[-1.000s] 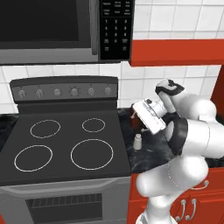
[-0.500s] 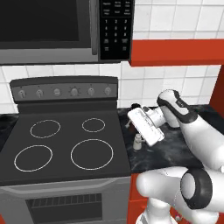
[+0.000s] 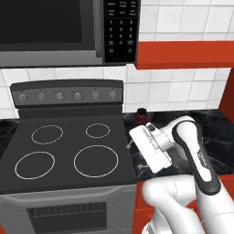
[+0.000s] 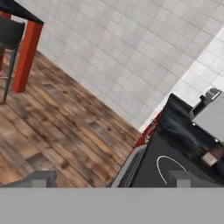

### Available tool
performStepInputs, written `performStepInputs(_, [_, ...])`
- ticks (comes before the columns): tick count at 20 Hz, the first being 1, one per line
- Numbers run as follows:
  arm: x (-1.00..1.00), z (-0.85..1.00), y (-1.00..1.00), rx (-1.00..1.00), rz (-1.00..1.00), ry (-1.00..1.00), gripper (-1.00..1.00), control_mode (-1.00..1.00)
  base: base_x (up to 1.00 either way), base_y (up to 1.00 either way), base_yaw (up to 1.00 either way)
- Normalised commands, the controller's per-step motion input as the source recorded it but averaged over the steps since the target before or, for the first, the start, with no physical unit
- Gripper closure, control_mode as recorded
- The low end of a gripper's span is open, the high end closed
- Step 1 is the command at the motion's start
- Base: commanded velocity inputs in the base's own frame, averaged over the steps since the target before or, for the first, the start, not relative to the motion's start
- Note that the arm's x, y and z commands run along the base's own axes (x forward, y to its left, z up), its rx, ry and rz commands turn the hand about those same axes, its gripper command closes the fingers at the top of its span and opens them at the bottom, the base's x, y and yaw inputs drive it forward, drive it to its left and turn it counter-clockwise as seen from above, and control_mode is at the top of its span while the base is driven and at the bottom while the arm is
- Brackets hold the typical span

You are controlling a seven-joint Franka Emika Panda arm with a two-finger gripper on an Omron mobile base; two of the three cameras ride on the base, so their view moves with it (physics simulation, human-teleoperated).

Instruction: Collect the paprika, ketchup, and shaker from the cabinet and place them next to the stove.

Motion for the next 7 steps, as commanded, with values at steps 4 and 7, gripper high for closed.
performStepInputs(4, [-1.00, 0.70, 0.35, -0.11, -0.01, -0.26, -1.00, -1.00, 0.00, 0.00, 0.00])
performStepInputs(7, [-1.00, 0.81, 0.29, -0.17, 0.00, -0.28, -1.00, -1.00, 0.00, 0.00, 0.00])
